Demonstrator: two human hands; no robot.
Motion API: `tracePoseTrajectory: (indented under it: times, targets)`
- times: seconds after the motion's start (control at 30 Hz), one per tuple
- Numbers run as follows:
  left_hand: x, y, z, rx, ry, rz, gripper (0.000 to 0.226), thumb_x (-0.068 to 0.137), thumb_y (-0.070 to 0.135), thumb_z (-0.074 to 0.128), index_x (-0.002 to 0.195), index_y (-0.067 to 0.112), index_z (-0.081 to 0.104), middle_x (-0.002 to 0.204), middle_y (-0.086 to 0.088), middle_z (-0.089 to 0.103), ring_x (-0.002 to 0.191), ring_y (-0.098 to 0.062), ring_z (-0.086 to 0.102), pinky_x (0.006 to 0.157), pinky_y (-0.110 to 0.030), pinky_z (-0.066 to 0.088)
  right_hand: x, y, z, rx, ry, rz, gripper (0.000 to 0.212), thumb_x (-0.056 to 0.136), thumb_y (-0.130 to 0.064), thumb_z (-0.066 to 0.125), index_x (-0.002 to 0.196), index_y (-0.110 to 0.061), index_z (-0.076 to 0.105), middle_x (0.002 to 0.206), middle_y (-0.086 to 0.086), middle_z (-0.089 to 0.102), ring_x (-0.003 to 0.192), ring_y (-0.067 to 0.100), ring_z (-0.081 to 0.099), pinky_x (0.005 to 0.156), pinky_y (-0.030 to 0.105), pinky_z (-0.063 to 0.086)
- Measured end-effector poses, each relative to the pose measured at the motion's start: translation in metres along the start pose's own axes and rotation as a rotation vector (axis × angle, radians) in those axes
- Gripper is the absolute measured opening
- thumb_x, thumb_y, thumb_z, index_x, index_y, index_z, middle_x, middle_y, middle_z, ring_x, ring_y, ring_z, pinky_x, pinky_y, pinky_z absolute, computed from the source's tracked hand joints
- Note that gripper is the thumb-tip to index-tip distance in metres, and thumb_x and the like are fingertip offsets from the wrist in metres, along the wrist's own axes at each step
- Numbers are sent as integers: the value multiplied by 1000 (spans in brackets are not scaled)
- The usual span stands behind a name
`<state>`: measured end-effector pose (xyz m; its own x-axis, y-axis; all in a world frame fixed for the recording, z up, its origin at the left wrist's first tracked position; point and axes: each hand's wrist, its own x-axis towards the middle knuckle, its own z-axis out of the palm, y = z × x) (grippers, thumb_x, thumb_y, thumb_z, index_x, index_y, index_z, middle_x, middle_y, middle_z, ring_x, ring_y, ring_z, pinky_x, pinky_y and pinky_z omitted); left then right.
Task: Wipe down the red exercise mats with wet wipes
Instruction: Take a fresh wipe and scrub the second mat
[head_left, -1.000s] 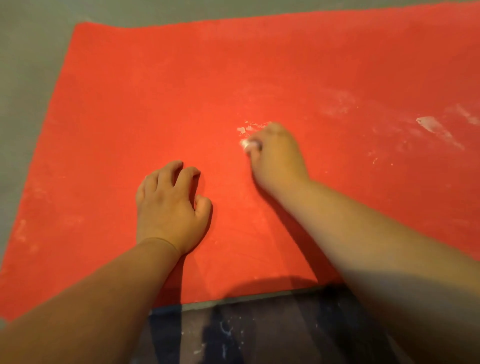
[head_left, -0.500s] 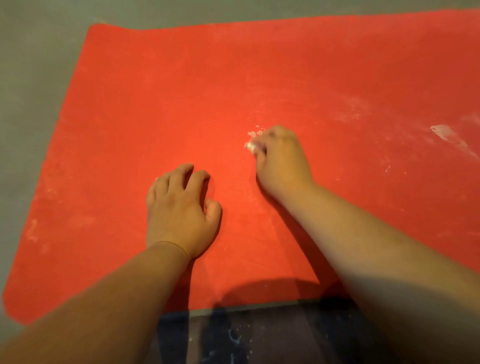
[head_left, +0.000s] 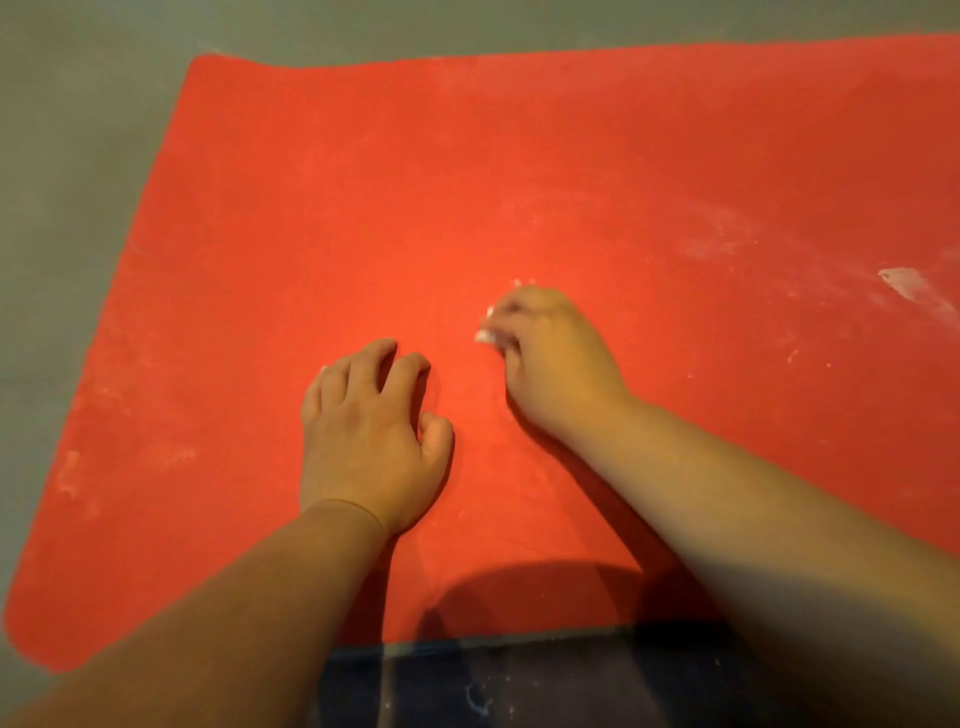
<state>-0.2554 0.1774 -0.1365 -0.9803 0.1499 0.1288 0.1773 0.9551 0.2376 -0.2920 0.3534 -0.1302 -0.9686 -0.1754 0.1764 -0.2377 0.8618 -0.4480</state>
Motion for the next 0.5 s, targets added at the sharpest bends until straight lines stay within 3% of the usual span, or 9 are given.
tracePoseTrajectory:
  times: [0.1,0.2,0.3,0.4,0.5]
  targets:
    - [0,-1,0,6,-9,-1,52,72,40,38,116,21,60,131,-8,52,116,-34,46,104,-51,34,-16,9,-16,49,-73,-83,16,85,-10,62,95,-14,75,99,7,68,96,27,60,85,30,43]
    - [-1,0,0,1,-21,-4,53,72,40,37,117,22,59,132,-6,51,118,-32,44,105,-51,33,43,40,-22,-90,8,127,20,88,-18,60,103,-18,73,107,10,69,102,29,61,84,33,46]
    - [0,0,-1,2,-14,-8,53,72,40,38,117,21,60,132,-7,51,118,-32,45,105,-49,33,83,38,-17,-175,31,270,26,92,-12,52,112,-9,67,116,13,62,109,31,56,90,34,43]
    - [-1,1,-2,3,-16,-8,52,72,39,39,116,21,60,132,-7,52,117,-33,45,105,-49,33,44,17,-3,-137,-1,83,26,93,-12,47,109,-9,67,112,12,58,109,30,52,95,34,38]
    - [0,1,-1,2,-21,-10,53,72,39,37,117,21,60,132,-6,51,118,-32,45,106,-49,32,-11,16,-15,-85,-5,-59,21,90,-16,54,102,-13,71,101,7,62,99,29,54,89,37,42]
